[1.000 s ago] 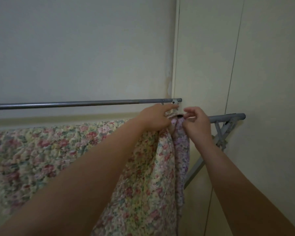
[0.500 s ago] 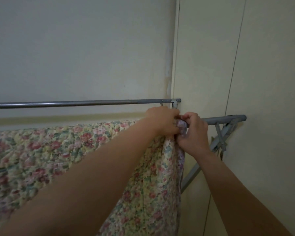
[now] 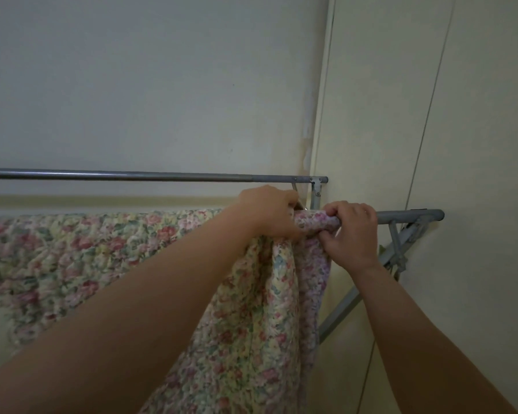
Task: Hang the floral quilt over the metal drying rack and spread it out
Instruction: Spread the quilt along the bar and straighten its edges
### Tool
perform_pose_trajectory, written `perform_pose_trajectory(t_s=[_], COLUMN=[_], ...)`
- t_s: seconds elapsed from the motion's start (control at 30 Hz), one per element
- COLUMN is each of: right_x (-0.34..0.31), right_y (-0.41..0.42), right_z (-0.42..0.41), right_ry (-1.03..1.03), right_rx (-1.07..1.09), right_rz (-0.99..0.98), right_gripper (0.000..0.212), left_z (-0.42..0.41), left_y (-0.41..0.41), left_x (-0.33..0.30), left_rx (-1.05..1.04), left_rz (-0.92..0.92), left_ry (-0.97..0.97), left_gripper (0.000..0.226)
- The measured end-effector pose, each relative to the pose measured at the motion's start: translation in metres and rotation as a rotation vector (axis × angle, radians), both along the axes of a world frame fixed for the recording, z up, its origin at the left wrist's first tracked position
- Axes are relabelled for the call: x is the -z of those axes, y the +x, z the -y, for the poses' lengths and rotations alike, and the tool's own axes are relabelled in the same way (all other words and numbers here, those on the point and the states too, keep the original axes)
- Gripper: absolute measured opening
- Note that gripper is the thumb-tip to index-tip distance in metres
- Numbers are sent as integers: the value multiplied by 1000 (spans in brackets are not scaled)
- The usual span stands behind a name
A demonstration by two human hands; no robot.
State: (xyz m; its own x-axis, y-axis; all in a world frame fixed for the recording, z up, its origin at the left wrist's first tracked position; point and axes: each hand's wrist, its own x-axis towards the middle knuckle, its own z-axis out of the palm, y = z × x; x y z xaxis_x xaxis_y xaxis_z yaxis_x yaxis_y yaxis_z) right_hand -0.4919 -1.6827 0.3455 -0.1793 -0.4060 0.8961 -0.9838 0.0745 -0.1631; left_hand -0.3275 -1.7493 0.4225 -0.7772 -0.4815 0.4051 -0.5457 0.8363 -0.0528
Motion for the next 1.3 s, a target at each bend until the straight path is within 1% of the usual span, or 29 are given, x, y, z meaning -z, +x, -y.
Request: perform_pose_trajectory(t_s=[0.2, 0.3, 0.47, 0.63, 0.7, 0.8, 0.93, 1.0, 1.1, 1.3], right_x=[-3, -3, -5, -7, -5, -3, -7, -8, -5, -6], right_y=[1, 1, 3, 12, 21, 45, 89, 103, 107, 105], right_z=[-3, -3, -5, -4, -5, -1, 16, 25, 31, 33], right_ry=[20, 31, 32, 89, 83, 16, -18, 7, 20, 45], right_rx=[33, 42, 36, 73, 86, 15, -173, -236, -237, -186], right_rz=[-47, -44, -28, 1, -20, -123, -298, -295, -237, -214], right_gripper=[27, 27, 27, 23, 23, 27, 30, 37, 42, 35], left_z=[5, 6, 14, 12, 11, 13, 14, 13, 11, 12], left_y=[31, 47, 78, 83, 82, 80, 81, 82, 84, 91], left_x=[5, 6, 4, 10, 10, 10, 11, 12, 13, 12], left_rx=[-64, -68, -142, -138, -127, -121, -107, -101, -110, -117], left_rz=[-6, -6, 4, -9, -5, -3, -24, -51, -61, -43], left_ry=[-64, -86, -104, -114, -112, -96, -94, -95, -105, -116], left_gripper=[46, 48, 51, 50, 49, 48, 47, 46, 46, 50])
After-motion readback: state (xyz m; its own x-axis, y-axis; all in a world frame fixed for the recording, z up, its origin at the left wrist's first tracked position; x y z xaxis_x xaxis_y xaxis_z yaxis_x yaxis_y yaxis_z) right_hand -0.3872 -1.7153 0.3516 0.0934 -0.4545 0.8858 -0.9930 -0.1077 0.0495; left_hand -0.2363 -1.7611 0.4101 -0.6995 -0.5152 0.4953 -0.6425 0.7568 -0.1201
